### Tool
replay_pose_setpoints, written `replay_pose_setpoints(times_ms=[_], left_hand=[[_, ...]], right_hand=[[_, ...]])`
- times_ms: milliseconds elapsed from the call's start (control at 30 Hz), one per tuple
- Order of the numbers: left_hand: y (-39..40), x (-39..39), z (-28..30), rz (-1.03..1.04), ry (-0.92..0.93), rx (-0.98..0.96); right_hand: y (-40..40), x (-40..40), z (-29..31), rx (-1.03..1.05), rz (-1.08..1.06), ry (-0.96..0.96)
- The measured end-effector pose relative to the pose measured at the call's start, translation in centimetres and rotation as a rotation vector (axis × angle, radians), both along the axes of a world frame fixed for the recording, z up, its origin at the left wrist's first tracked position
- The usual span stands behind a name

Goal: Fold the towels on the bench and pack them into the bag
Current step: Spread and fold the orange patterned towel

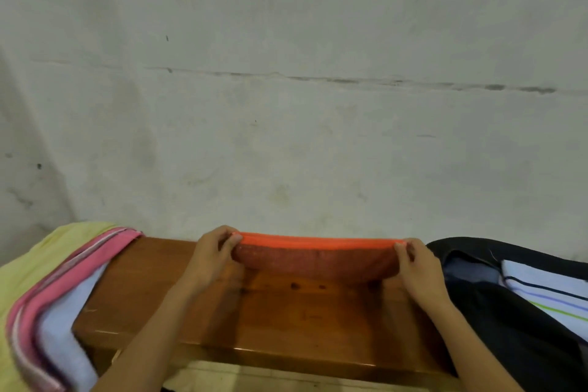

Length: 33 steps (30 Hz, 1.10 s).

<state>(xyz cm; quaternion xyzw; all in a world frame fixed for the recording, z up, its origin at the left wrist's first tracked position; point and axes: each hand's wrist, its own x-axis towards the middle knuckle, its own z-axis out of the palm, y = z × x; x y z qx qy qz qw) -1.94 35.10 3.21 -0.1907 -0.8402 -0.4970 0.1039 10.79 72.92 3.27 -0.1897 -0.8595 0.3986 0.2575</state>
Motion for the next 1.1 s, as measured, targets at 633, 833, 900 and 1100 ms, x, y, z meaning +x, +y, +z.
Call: replay_pose_setpoints(times_ms=[633,833,900,1100], left_hand=[[-1.5,9.0,-9.7,0.029,0.028,-0.032],[-1.6,9.5,-8.2,0.111,0.088,0.052],[-1.6,9.5,-8.1,0.105,0.091,0.040],[-0.9,9.3,-8.3,0.038,-0.052,-0.030]], right_hand=[[-0.1,8.3,-7.0,0.007,0.248,-0.292],[-1.2,7.9,-5.8,0.005,0.237,-0.139],[-1.4,7.5,-5.7,-0.016,0.238,-0.143],[-1.3,6.8,-6.4,-0.005,0.230,-0.260]])
